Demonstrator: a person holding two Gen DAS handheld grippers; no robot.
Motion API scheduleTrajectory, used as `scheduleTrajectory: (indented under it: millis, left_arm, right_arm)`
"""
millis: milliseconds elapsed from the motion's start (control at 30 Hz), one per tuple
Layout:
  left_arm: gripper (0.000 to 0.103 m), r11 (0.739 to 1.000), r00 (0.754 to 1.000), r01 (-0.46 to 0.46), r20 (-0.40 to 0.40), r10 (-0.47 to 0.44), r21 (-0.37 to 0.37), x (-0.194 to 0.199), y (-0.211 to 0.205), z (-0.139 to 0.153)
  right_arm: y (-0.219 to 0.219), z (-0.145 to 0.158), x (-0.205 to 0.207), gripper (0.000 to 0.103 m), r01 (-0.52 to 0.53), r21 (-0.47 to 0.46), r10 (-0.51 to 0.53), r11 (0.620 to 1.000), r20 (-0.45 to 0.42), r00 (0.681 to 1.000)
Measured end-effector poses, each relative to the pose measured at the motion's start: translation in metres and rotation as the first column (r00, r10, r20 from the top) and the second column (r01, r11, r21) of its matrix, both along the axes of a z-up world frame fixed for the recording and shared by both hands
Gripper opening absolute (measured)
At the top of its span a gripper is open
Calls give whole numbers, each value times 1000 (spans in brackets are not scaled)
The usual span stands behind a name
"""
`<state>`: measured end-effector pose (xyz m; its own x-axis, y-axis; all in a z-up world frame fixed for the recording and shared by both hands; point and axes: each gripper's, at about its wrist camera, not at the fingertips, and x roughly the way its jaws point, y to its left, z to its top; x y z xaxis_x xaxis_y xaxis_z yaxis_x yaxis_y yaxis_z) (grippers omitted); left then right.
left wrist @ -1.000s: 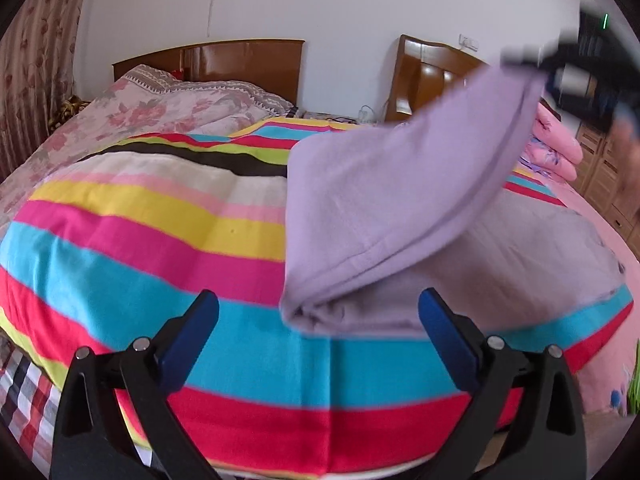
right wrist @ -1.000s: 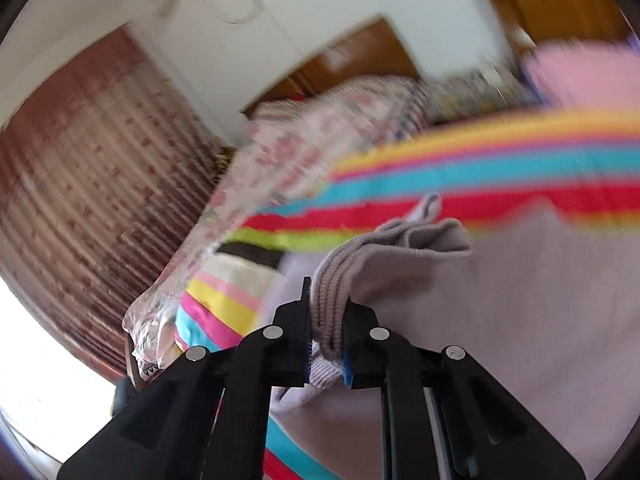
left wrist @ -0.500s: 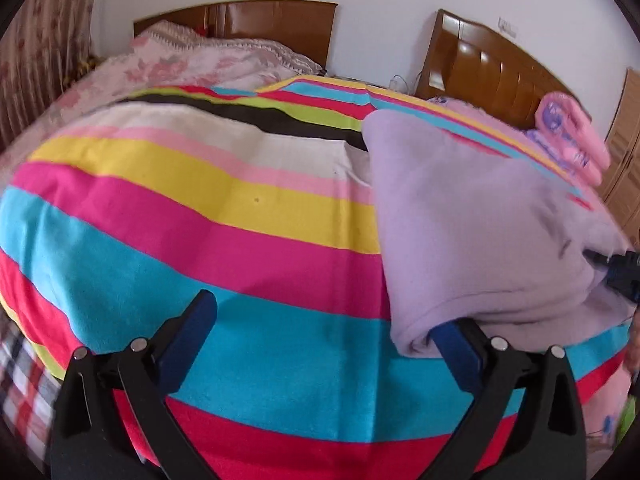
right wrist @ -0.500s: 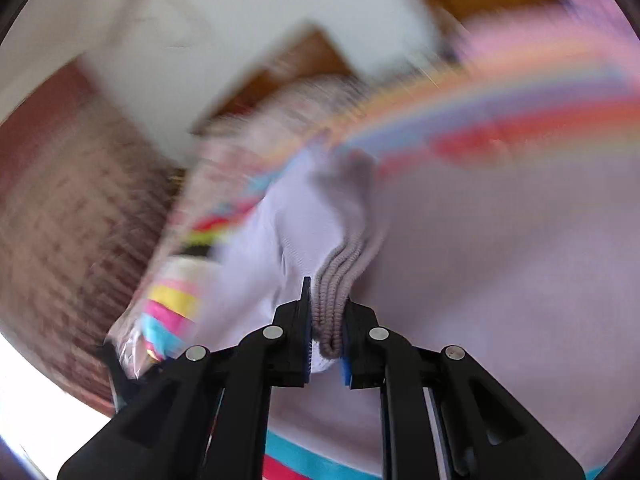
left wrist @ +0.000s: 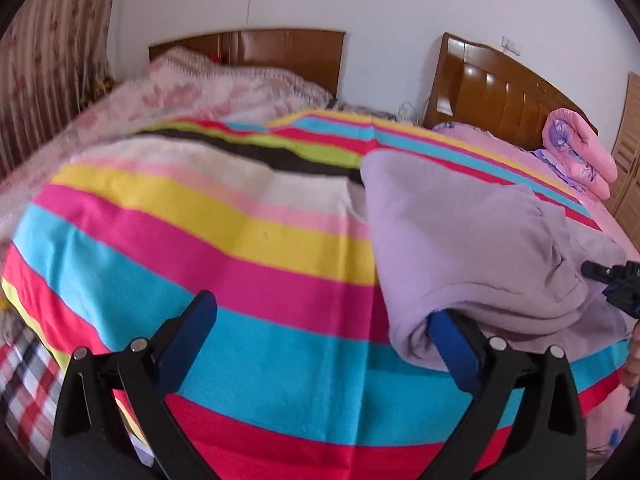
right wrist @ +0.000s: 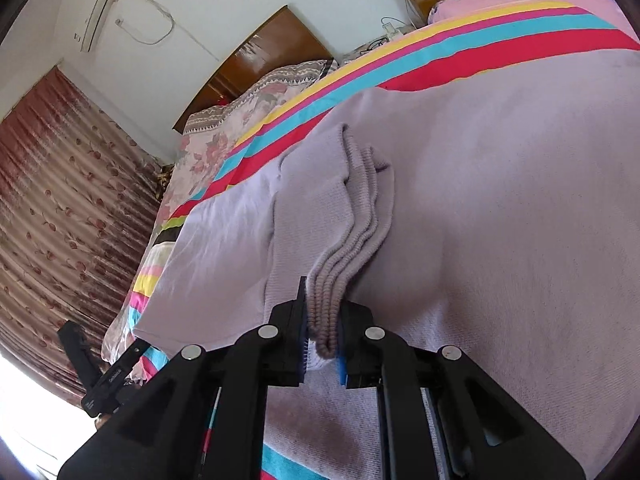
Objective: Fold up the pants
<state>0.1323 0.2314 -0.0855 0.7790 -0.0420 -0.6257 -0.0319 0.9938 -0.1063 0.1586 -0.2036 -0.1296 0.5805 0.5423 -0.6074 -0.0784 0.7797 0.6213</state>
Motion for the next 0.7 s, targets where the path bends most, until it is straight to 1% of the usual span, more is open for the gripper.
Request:
scheduleTrajectory:
  millis: [67, 133, 167, 233, 267, 300, 333, 367, 433, 467, 500, 600, 633, 667, 700]
  left_arm:
    - [101, 997, 1000, -18, -5, 18, -70, 0, 11, 0]
    - [101, 988, 999, -51, -16, 49, -149, -2, 24, -4]
    - [101, 984, 998, -60, -22, 57, -165, -2, 29, -6]
    - [101, 982, 997, -75, -39, 70, -172, -6, 33, -12]
    - [101, 982, 996, -81, -51, 73, -171, -6, 33, -16]
    - [101, 982, 995, -83, -60, 74, -169, -9, 33, -20]
    - [101, 986, 996, -82, -54, 75, -147, -10, 31, -20]
    - [101, 990, 995, -80, -61, 74, -119, -11, 28, -20]
    - [101, 996, 995, -67, -73, 63, -60, -11, 20, -20]
    - [101, 997, 996, -62, -74, 59, -43, -13, 19, -21]
    - [101, 999, 996, -47, -75, 46, -20, -15, 19, -21]
    - [102, 998, 998, -11, -61, 15, 62, -28, 17, -15]
    - [102, 994, 998, -3, -55, 8, 107, -35, 17, -12]
    - [102, 991, 999, -3, -51, 10, 134, -41, 17, -10]
    - [102, 988, 999, -18, -34, 23, 155, -50, 21, -2]
  right_arm:
    - [1, 5, 0, 11, 1, 26, -1, 1000, 1, 1000]
    - [4, 14, -2, 11, -17, 56, 16, 998, 26, 1000]
    - [9, 22, -4, 11, -35, 61, 32, 997, 53, 998]
    - [15, 31, -7, 11, -67, 84, 60, 994, 85, 995]
    - [15, 31, -8, 11, -75, 92, 67, 993, 87, 994]
    - [16, 27, -8, 11, -79, 81, 73, 994, 73, 995]
    - [16, 22, -8, 11, -75, 65, 72, 995, 53, 996]
    - [14, 8, -5, 11, -64, 44, 65, 997, -8, 998]
    - [8, -8, -5, 11, -46, 43, 49, 998, -65, 997]
    - [5, -12, -8, 10, -36, 54, 39, 998, -65, 997]
    - [4, -10, -11, 10, -30, 37, 32, 999, -60, 998]
    - [5, 7, -19, 11, -17, -78, 15, 997, -30, 999]
    - [3, 13, -23, 11, 1, -129, -3, 992, -20, 1000]
    - [2, 17, -28, 15, 9, -173, -10, 985, -8, 1000]
    - [1, 21, -31, 28, 18, -222, -19, 975, -4, 1000]
